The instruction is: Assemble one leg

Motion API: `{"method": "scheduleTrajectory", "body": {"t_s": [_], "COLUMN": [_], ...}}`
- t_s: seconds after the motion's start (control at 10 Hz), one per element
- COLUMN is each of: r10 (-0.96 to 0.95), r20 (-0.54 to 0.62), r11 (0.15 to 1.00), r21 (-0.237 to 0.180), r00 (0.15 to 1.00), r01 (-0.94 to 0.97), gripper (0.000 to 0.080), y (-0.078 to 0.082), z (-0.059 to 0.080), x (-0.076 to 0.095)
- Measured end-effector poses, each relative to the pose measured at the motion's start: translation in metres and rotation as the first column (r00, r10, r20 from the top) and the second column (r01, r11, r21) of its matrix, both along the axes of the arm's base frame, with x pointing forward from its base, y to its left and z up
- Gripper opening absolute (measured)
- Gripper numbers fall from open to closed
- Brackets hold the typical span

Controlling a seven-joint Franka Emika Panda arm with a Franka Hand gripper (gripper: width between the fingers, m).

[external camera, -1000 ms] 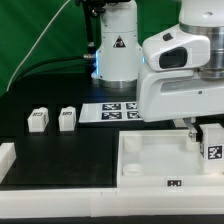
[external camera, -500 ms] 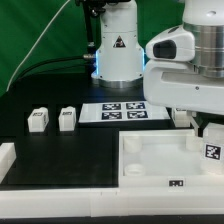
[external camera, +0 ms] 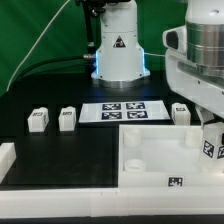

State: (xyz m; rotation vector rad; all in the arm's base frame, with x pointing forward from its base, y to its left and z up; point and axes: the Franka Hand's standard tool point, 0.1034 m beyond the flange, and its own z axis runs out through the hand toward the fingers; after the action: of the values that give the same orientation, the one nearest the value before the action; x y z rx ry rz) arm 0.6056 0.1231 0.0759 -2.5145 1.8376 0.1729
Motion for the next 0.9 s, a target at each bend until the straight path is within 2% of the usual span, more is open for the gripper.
{"method": "scheduleTrajectory", "body": {"t_s": [0.2, 0.4, 0.5, 0.6, 0.7, 0.9], "r10": [0.004, 0.015, 0.054, 0.076, 0.144, 0.388], "r20": [-0.001, 0.000, 0.003, 0.005, 0.011, 0.031], "r11": [1.000, 1.000, 0.999, 0.997, 0.990, 0.921], "r21": [0.000, 0.001, 0.004, 0.005, 0.009, 0.022], "r00": [1.000, 1.000, 0.999, 0.997, 0.990, 0.921], "r01": [-0.004, -0.015, -0.054, -0.076, -0.144, -0.389], "gripper": [0.0292, 0.0536, 0.0536, 0.0628, 0.0643, 0.0649], "y": [-0.0002, -0.0001, 0.0000, 0.0001, -0.0002, -0.0013], "z": [-0.0006, -0.0009, -0.0009, -0.0009, -0.0009, -0.0013], "x": [-0.0004, -0.0008, -0.0008, -0.0008, -0.0008, -0.0014]}}
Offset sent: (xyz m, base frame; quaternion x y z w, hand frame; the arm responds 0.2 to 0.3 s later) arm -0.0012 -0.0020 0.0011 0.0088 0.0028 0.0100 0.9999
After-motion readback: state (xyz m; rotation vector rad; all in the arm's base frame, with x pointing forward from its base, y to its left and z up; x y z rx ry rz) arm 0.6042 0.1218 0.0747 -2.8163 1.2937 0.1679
